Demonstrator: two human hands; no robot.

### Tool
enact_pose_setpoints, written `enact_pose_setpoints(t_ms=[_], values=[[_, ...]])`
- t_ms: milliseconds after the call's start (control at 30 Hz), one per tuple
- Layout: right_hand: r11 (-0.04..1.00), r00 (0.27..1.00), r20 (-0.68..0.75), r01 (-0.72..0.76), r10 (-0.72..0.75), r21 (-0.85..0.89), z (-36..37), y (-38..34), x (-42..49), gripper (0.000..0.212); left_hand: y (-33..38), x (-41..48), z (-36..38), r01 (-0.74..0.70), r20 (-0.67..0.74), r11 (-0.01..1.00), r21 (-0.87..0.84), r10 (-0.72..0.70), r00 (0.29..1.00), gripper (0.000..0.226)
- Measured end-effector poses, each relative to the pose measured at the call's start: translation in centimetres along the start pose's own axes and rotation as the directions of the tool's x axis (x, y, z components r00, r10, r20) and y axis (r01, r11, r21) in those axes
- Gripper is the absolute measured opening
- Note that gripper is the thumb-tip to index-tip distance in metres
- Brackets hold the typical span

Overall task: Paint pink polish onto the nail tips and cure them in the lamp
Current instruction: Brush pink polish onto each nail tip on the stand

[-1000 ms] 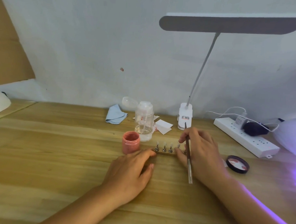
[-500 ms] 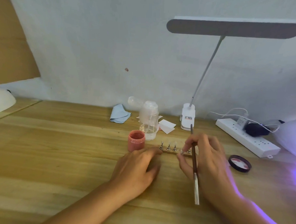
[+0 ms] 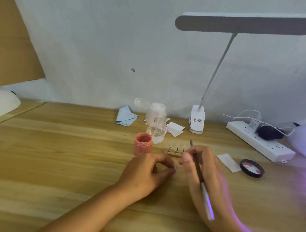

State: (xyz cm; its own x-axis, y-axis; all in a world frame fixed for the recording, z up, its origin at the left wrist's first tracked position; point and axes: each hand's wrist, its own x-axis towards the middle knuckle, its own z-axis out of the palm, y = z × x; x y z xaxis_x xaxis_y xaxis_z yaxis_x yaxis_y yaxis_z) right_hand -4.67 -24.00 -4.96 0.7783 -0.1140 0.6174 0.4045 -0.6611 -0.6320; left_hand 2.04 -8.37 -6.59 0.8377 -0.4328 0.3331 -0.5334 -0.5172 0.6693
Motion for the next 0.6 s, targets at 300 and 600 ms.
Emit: enact_pose_setpoints(t_ms=[300,600], values=[[0.808,0.944,0.158,-0.33,0.29,0.489,-1.0,0.0,1.2,0.012,-0.1,0.2,-0.4,0.096,0.003,0.994,0.046,-0.097,0.995,0.005],[0.801,0.921,0.211,-0.39,0.329,0.454,-0.7,0.6,0.6,0.013,-0.4,0.4,-0.2,0.077,-0.013,0.997,0.016,-0.076,0.997,0.009]])
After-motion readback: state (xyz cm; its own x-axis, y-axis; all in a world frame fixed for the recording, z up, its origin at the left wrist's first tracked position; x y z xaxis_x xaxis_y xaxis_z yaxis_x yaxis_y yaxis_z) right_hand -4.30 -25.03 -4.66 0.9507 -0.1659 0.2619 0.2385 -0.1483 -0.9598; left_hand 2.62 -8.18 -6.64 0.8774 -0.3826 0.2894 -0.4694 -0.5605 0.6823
